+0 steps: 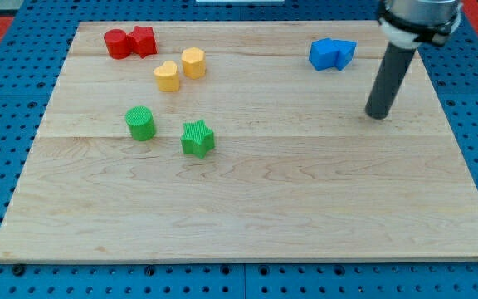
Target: Separate the blue blocks from each other
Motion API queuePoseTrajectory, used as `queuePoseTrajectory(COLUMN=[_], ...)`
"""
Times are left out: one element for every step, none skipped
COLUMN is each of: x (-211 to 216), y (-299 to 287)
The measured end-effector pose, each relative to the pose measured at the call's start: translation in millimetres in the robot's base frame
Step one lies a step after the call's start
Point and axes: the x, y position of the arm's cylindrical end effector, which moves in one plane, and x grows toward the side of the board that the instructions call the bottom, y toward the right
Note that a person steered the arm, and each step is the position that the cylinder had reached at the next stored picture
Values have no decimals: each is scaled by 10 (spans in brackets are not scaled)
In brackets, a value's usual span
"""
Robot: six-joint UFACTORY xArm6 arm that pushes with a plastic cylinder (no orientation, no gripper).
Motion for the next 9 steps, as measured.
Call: queuePoseTrajectory(x=[-653,-1259,-1183,-1103,-920,-1122,-1405,-1674,-1823], y=[231,299,-389,-1088,-1520,-1546,-1238,-1332,-1434])
